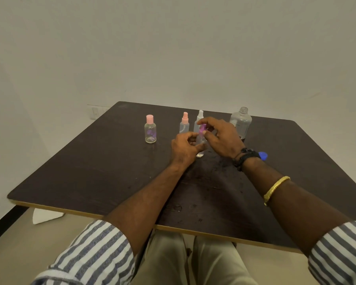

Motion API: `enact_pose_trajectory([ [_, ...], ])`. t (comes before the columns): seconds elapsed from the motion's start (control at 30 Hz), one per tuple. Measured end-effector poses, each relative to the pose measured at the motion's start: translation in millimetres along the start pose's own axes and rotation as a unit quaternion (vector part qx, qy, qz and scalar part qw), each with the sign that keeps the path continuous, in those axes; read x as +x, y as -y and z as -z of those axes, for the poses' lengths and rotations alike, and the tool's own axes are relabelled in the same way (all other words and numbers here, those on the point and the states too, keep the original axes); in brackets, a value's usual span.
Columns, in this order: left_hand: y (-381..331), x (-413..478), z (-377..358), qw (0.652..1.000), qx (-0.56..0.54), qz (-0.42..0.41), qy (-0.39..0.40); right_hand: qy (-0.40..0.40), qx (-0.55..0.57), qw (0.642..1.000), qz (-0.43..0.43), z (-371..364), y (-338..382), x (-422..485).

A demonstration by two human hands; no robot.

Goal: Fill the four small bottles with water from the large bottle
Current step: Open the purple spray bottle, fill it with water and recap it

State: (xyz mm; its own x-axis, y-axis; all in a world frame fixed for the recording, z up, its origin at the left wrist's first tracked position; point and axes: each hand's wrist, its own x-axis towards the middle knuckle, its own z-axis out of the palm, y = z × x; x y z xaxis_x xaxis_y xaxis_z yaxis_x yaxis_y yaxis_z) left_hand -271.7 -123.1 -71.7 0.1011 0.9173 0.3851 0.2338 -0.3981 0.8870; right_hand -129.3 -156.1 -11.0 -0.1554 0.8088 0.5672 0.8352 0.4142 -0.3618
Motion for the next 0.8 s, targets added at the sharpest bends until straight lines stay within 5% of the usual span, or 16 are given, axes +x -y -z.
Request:
enact_pose_trajectory([
  [0.8, 2.7, 0.4, -2.0, 1.0, -0.01, 0.003, -0.003, -0.041, 0.018, 0.998, -0.035, 3.2, 7.2, -1.0],
])
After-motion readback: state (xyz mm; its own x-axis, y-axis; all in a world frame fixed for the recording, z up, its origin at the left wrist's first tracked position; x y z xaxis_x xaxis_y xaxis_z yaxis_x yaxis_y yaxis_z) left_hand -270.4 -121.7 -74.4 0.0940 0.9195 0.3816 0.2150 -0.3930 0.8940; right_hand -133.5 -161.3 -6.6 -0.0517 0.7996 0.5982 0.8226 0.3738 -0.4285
